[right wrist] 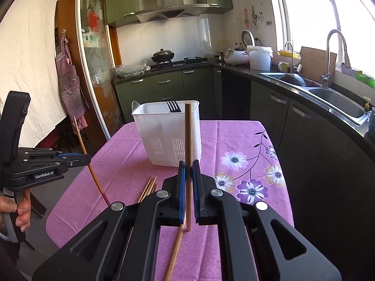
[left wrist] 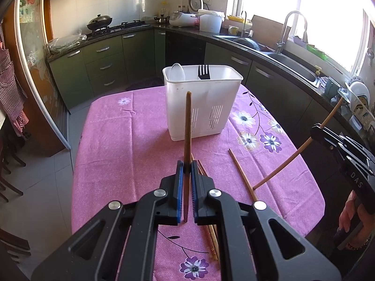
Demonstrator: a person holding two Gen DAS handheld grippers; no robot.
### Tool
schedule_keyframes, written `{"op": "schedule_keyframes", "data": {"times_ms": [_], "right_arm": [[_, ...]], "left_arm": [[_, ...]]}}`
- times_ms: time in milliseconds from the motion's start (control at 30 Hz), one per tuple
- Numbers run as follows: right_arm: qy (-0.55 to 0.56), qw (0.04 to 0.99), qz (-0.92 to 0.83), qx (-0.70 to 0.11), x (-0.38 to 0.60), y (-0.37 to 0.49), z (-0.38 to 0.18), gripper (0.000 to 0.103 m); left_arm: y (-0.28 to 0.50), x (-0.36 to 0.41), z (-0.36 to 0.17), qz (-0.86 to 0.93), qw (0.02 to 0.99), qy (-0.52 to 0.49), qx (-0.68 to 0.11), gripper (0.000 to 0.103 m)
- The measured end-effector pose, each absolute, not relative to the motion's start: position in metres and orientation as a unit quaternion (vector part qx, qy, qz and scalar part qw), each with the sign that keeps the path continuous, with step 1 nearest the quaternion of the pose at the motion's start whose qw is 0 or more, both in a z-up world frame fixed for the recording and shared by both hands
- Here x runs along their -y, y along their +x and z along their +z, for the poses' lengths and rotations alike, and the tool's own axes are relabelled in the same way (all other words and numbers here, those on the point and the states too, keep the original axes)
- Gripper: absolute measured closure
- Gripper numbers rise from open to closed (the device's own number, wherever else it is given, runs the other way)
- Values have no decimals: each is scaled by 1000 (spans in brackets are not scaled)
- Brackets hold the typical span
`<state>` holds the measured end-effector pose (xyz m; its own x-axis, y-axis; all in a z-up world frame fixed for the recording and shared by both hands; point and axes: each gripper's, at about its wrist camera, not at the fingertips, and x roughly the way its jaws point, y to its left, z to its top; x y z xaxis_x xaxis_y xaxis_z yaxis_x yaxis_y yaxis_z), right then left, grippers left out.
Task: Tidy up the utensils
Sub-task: 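Lower the chopstick into the holder with the left gripper while the right lifts its chopstick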
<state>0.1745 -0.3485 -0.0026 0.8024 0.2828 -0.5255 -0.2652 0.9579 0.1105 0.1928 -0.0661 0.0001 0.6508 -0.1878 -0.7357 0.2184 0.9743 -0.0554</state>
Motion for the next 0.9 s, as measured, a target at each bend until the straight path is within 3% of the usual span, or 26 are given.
{"op": "schedule_keyframes", "data": {"times_ms": [900], "right_arm": [[18, 946, 167, -279, 344, 186, 10, 96]], "left_arm": [[210, 69, 33, -140, 908, 15, -395, 96]]}}
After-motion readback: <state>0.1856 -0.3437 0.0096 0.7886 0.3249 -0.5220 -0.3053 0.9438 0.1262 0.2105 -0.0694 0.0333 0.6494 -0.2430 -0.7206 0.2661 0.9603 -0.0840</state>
